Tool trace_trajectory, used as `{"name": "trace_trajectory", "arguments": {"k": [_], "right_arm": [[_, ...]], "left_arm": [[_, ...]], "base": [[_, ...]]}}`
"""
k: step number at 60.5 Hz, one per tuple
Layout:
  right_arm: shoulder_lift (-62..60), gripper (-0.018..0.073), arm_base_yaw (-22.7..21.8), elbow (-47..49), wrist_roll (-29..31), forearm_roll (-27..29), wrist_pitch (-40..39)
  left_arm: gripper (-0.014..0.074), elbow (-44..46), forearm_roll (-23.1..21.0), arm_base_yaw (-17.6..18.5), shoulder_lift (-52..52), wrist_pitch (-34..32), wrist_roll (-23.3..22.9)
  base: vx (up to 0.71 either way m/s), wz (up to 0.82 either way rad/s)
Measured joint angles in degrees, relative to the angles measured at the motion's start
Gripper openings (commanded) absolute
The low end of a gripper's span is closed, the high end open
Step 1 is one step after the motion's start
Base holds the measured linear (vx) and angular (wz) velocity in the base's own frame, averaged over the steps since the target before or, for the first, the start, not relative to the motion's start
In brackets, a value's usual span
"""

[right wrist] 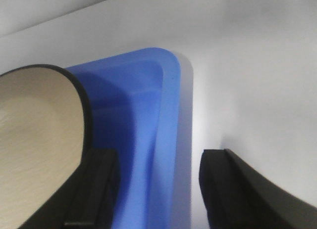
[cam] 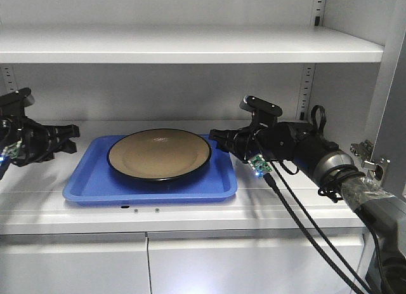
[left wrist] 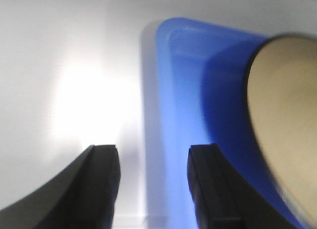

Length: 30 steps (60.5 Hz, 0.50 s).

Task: Place disk in tray to left cabinet
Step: 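Withdraw the left gripper away from the tray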

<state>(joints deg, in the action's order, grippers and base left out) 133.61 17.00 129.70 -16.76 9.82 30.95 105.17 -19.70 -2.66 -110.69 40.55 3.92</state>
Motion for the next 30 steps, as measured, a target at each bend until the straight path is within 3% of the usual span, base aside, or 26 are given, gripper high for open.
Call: {"name": "trace_trajectory", "arguments": {"k": [15,30], "right_arm": [[0.00,0.0438,0.00,0.00,0.00,0.00,0.00],[0.00,0.0438,0.00,0.00,0.00,0.00,0.00]], "left_arm": [[0.0459,-20.96,9.53,0.00,15.10,-10.52,0.00],[0.0447,-45.36,12.63,0.00,33.16,-22.01,0.00]], "base": [[0.00,0.00],[0.00,0.00]]}}
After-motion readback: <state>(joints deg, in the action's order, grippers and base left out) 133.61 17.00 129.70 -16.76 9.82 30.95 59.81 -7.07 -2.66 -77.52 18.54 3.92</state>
